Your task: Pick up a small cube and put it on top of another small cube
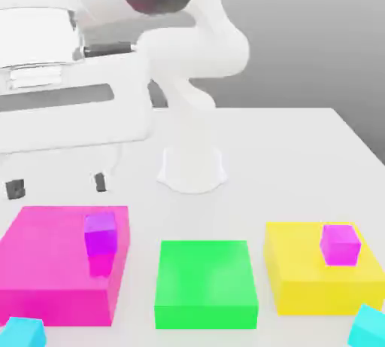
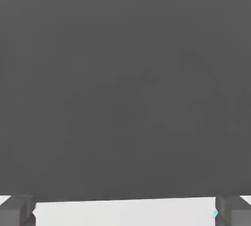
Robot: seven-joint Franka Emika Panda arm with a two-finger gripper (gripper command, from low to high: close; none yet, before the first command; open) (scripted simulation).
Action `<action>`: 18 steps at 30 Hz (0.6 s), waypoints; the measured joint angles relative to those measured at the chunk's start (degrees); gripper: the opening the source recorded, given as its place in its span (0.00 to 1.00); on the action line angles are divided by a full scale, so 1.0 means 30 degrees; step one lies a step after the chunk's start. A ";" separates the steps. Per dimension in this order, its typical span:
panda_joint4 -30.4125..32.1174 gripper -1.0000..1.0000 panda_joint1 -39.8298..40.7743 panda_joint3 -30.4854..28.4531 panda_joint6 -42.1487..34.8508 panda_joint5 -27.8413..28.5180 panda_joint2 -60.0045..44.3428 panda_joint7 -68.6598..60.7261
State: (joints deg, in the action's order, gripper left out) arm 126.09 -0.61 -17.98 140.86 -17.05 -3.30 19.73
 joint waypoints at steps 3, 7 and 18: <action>-0.0217 0.50 0.0544 -0.0050 0.0457 -0.0337 -0.1983 -0.0837; -0.0480 0.50 0.1201 -0.0307 0.1147 -0.0423 -0.4516 -0.1717; -0.1434 0.00 0.3028 0.0464 0.4075 -0.1174 -1.0180 -0.3369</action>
State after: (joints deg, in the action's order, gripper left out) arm 121.79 8.47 -16.59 153.09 -20.57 -33.84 9.62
